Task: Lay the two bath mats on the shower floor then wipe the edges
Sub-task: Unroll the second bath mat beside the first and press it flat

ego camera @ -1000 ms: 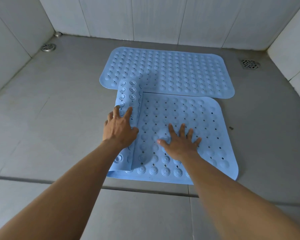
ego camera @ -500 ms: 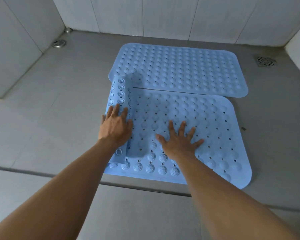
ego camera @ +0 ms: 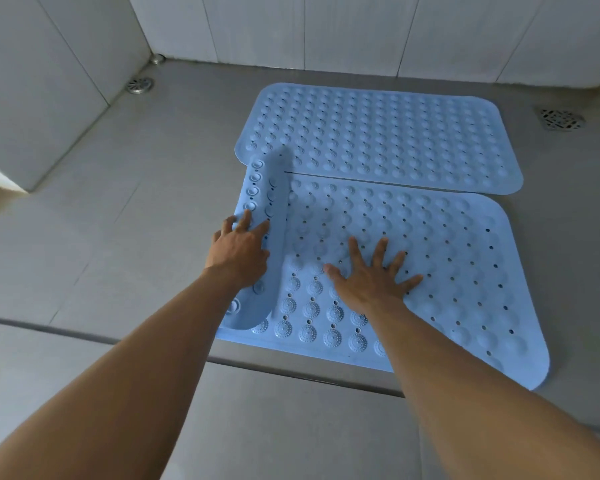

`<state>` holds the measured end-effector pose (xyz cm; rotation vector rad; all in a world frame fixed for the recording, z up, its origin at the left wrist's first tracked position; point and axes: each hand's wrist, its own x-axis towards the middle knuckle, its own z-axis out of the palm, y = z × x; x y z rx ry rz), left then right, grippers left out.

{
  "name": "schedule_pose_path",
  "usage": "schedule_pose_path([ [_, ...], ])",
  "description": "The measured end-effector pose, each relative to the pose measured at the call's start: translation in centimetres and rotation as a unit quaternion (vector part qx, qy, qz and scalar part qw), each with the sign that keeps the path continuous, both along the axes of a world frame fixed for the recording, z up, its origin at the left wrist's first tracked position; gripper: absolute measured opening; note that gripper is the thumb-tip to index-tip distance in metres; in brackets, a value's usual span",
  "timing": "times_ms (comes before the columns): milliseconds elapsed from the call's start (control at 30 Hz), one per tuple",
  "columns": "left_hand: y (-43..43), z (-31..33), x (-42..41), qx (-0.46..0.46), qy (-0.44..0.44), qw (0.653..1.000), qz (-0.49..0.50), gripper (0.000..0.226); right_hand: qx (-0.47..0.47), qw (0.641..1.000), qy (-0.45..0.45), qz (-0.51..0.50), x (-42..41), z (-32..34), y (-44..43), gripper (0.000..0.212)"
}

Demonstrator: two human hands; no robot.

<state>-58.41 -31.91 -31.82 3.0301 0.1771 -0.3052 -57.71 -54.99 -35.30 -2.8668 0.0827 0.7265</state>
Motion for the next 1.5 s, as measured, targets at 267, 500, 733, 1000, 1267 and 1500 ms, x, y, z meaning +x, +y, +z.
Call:
schedule_pose_path([
  [267, -0.1, -0.4, 0.0, 0.021, 0.014, 0.999, 0.033, 0.068, -0.015, 1.0, -0.017, -0.008, -0.5, -0.2, -1.0, 0.09],
  [500, 0.3, -1.1, -0.1, -0.024, 0.019, 0.999, 0.022, 0.062, -0.021, 0.999, -0.008, -0.028, -0.5, -0.2, -1.8, 0.092],
  [733, 0.7, -1.6, -0.7, -0.019, 0.025, 0.999, 0.032, 0.065, -0.018, 0.999, -0.009, -0.036, -0.6, -0.1, -4.0, 0.097],
  [1000, 1.8, -0.9, -0.7, 0.03, -0.061, 0.996, 0.049, 0.059, -0.021, 0.999, -0.009, -0.047, -0.6, 0.0, -5.5, 0.101],
  [1267, 1.8, -1.7, -1.5, 0.175, -0.062, 0.981, 0.055, 0.084, -0.017, 0.999, -0.014, -0.049, -0.7, -0.2, -5.5, 0.101],
  [1500, 3.0, -2.5, -2.3, 0.237, -0.011, 0.97, 0.06, 0.088, -0.015, 0.999, -0.019, -0.042, -0.8, -0.6, -5.7, 0.097],
])
